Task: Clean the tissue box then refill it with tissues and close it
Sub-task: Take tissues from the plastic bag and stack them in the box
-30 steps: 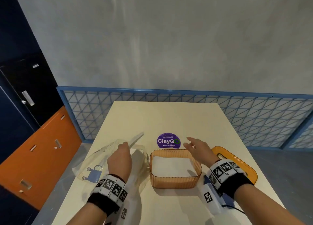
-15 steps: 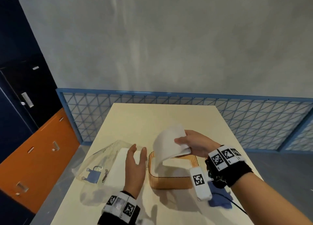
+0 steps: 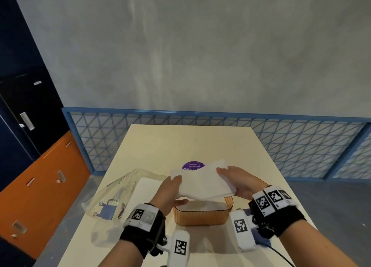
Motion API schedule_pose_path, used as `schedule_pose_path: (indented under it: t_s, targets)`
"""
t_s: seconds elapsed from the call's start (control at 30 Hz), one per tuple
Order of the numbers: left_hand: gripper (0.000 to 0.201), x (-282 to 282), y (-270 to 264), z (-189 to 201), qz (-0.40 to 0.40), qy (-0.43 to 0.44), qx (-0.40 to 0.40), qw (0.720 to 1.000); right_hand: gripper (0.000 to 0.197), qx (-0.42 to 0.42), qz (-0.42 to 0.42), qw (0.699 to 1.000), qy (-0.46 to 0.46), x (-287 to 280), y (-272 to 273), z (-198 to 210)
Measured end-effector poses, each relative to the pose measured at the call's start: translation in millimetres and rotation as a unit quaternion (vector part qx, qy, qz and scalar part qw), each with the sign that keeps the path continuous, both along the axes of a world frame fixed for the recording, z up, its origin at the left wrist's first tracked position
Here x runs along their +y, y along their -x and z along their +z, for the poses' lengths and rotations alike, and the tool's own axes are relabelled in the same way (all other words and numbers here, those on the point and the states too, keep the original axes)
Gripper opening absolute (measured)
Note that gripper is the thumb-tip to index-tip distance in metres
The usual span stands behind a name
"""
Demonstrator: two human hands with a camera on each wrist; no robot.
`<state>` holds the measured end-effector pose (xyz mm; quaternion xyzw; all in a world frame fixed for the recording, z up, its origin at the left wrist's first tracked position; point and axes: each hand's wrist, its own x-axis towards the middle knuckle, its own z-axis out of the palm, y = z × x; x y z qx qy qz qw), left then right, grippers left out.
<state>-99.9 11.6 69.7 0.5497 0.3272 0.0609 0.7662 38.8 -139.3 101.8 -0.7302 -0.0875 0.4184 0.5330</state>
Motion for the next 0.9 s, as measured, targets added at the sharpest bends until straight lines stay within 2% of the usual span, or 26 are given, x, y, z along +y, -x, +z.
schedule_pose_path:
  t_s: [0.1,0.2,0.27,0.33,0.37,0.47,0.5,0.57,0.63,0.7,0.77,0.83,0.9]
  targets:
    - [0.02,-5,-4,0,0.03,-0.072,0.027,0.997,0.032,-0.025,0.001,1.0,-0.001,3,-1,-5]
    - [0.011,-3,-9,-1,0.05,-0.126,0.04,0.99,0.027,-0.019,0.034,0.999,-0.018,-1,-7,-7]
    - [0.009,2,-14,-5,0.061,-0.168,0.051,0.983,0.021,-0.028,-0.001,1.0,-0.012,-2,-12,-8]
    - [0.017,7,-18,-11,0.068,-0.19,0.077,0.976,0.01,-0.051,-0.046,0.998,0.017,0,-17,-13]
    - [0.021,10,-22,-16,0.067,-0.196,0.089,0.974,0.014,-0.065,-0.054,0.996,0.033,2,-19,-18]
    - [0.018,12,-31,-27,0.042,-0.245,0.147,0.957,0.008,-0.136,-0.036,0.981,0.131,8,-26,-37]
    - [0.022,11,-34,-31,0.03,-0.272,0.172,0.946,0.007,-0.161,-0.024,0.972,0.169,10,-27,-44]
    - [0.016,10,-36,-37,0.001,-0.335,0.227,0.915,0.019,-0.206,0.005,0.949,0.239,12,-27,-55]
    - [0.013,5,-39,-43,-0.028,-0.4,0.287,0.87,0.03,-0.234,0.018,0.931,0.28,14,-25,-66]
    - [0.018,2,-43,-52,-0.061,-0.452,0.327,0.828,0.028,-0.258,0.032,0.915,0.309,15,-22,-74]
    - [0.022,0,-45,-61,-0.09,-0.497,0.349,0.789,0.015,-0.281,0.052,0.899,0.332,17,-18,-79]
    - [0.023,-2,-47,-65,-0.111,-0.538,0.361,0.754,0.028,-0.304,0.072,0.882,0.353,20,-16,-84]
    - [0.026,-5,-47,-67,-0.119,-0.572,0.36,0.727,0.031,-0.336,0.098,0.862,0.366,21,-12,-85]
